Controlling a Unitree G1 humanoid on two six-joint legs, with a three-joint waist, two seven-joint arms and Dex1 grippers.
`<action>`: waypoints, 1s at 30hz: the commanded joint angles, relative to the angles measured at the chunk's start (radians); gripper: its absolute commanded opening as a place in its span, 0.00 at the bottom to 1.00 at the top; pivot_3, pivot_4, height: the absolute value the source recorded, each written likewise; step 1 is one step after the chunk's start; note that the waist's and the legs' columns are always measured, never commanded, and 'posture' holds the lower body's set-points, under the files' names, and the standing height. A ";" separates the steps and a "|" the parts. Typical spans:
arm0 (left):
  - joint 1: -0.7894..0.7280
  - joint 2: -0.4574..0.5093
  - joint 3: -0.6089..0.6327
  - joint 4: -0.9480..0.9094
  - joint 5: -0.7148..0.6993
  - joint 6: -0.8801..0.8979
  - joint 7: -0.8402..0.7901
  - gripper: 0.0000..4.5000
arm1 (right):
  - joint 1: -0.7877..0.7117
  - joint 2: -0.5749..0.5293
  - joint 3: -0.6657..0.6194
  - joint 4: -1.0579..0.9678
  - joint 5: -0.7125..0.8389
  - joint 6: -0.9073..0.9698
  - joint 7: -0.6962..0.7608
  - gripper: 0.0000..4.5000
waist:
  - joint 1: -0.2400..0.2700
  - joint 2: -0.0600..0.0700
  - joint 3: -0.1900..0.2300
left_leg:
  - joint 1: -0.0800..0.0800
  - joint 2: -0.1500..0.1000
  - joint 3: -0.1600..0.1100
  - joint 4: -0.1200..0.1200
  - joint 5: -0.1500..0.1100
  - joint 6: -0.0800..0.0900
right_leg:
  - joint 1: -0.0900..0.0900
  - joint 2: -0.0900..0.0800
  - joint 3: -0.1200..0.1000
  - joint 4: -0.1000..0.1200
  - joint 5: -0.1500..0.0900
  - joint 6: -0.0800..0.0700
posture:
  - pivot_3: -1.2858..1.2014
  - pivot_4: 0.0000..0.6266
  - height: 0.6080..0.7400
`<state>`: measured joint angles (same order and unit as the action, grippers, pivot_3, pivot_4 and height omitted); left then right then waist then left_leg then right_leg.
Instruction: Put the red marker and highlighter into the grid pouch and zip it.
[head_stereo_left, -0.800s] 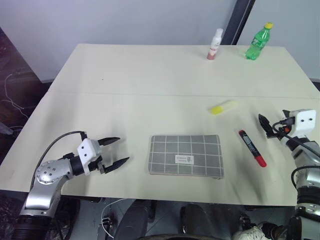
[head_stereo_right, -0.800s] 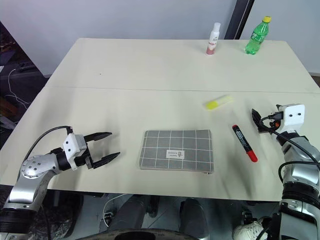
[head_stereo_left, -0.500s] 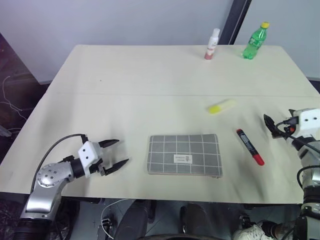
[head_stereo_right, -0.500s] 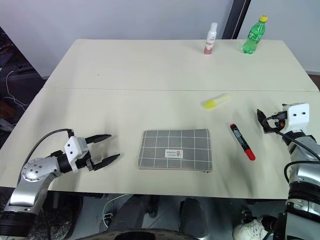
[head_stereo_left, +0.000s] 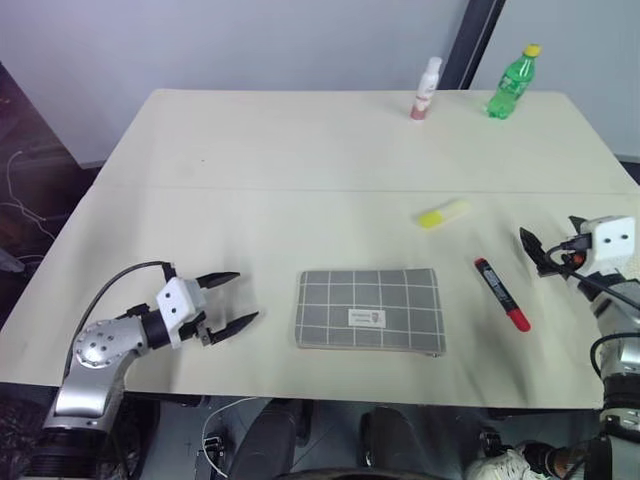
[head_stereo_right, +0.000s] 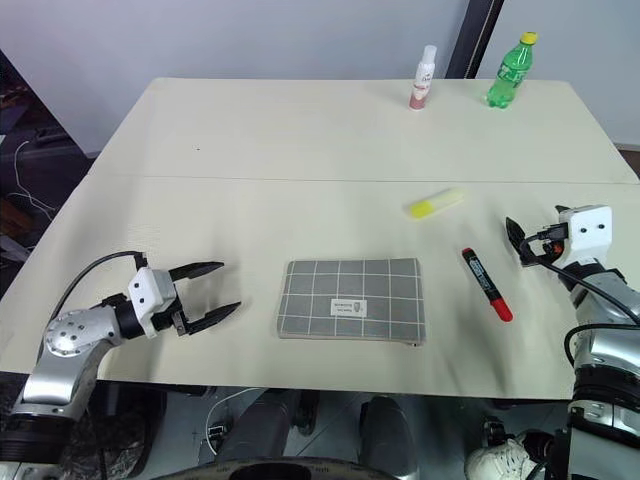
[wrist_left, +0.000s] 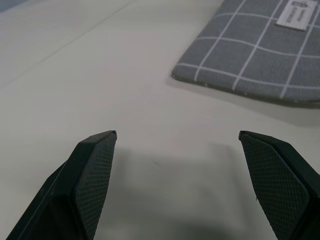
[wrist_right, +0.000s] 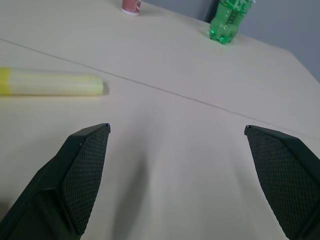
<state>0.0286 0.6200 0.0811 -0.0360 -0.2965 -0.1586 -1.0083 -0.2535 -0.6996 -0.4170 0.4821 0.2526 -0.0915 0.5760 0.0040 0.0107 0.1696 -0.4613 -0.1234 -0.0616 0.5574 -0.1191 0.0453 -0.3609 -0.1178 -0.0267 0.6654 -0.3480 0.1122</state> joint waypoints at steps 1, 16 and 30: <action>-0.003 -0.008 0.010 0.002 -0.013 -0.030 0.003 0.92 | -0.001 -0.001 -0.012 -0.046 0.022 0.007 -0.001 1.00 | 0.000 0.000 0.000 | 0.000 0.000 0.000 0.000 0.000 0.000 | 0.000 0.000 0.000 0.000 0.000 0.000 | 0.52 0.24 1.00; -0.106 0.004 -0.115 0.148 0.190 -0.404 -0.028 0.92 | 0.366 -0.056 0.271 -0.857 0.262 0.351 0.337 0.01 | 0.006 0.000 0.000 | -0.001 0.001 0.002 -0.002 0.000 0.000 | -0.001 -0.002 0.002 -0.001 -0.002 -0.004 | 0.52 0.24 1.00; -0.352 -0.125 -0.328 0.399 0.334 -0.757 0.049 0.92 | 0.307 -0.065 0.404 -0.628 -0.056 0.135 0.319 0.01 | 0.005 -0.003 -0.001 | -0.002 0.016 0.033 0.018 -0.022 0.014 | 0.005 -0.014 -0.010 -0.012 0.006 0.006 | 0.52 0.24 1.00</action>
<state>-0.3072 0.5035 -0.2286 0.3517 0.0318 -0.8869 -0.9777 0.0521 -0.7637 -0.0082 -0.1532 0.2082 0.0447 0.8920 0.0086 0.0074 0.1683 -0.4624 -0.1080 -0.0287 0.5752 -0.1404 0.0586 -0.3559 -0.1332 -0.0356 0.6533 -0.3390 0.1251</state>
